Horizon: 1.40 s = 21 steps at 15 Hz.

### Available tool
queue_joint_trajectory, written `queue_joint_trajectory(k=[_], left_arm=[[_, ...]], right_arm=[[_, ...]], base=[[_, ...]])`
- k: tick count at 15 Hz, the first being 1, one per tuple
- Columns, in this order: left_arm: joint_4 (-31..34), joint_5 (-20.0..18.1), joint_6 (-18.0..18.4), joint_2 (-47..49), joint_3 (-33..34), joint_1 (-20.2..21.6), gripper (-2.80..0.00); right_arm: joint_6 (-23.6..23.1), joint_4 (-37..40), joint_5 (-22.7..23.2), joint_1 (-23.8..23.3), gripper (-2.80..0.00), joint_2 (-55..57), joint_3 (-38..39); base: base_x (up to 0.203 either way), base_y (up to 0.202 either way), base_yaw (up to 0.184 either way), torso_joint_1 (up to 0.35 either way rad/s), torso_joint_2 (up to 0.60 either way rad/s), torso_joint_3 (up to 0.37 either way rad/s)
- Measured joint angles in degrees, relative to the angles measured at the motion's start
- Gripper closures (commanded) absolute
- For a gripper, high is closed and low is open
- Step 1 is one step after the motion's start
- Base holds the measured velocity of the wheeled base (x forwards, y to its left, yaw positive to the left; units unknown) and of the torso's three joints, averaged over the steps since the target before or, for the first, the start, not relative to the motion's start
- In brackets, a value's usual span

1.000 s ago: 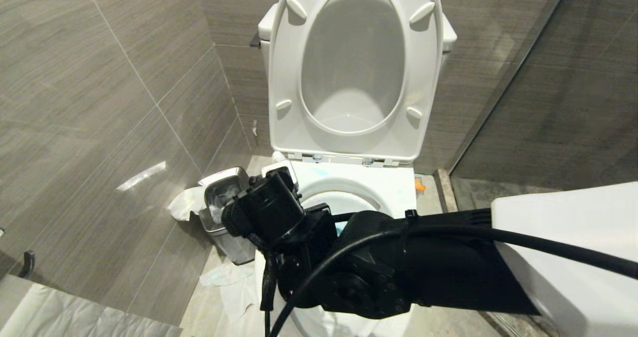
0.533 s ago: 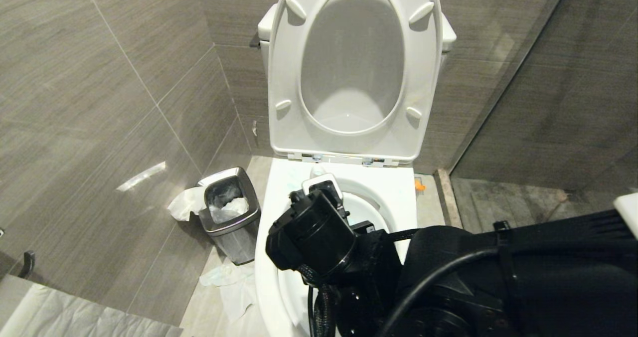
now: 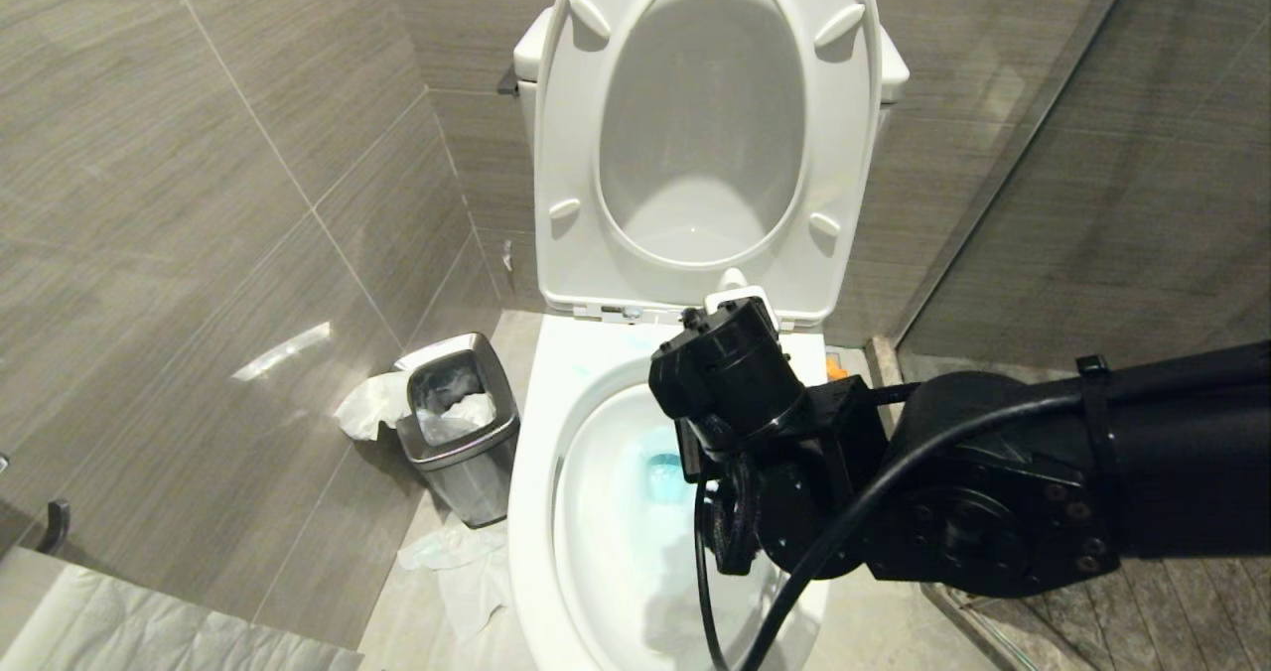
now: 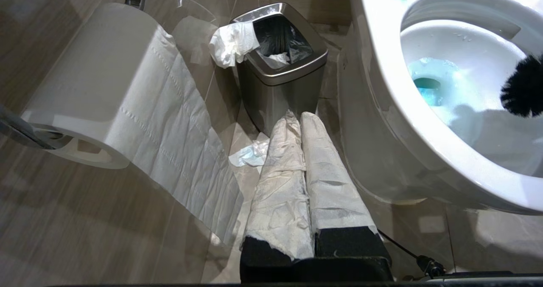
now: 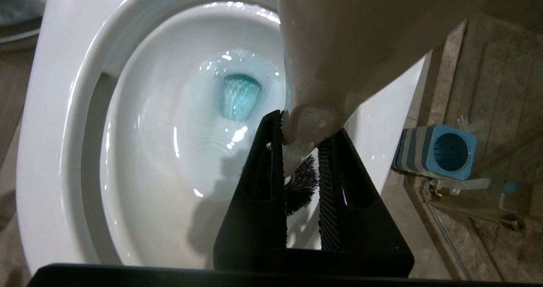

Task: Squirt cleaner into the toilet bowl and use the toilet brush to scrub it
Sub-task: Scrub the toilet bowl

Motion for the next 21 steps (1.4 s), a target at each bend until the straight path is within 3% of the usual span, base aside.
queue_joint_trajectory(k=[6, 15, 21], left_arm=[[0.00, -0.02, 0.01, 0.00, 0.00, -0.05, 0.00], [0.00, -0.02, -0.01, 0.00, 0.00, -0.05, 0.00], [0.00, -0.02, 0.00, 0.00, 0.00, 0.00, 0.00]], right_arm=[[-0.28, -3.81, -0.12, -4.63, 0.00, 7.56, -8.16], [-7.60, -2.28, -0.67, -5.33, 0.00, 22.71, -33.40], [-7.35, -1.46, 0.10, -1.76, 0.00, 25.75, -36.10]], base=[[0.000, 0.000, 0.000, 0.000, 0.00, 0.000], [0.000, 0.000, 0.000, 0.000, 0.00, 0.000], [0.000, 0.000, 0.000, 0.000, 0.00, 0.000]])
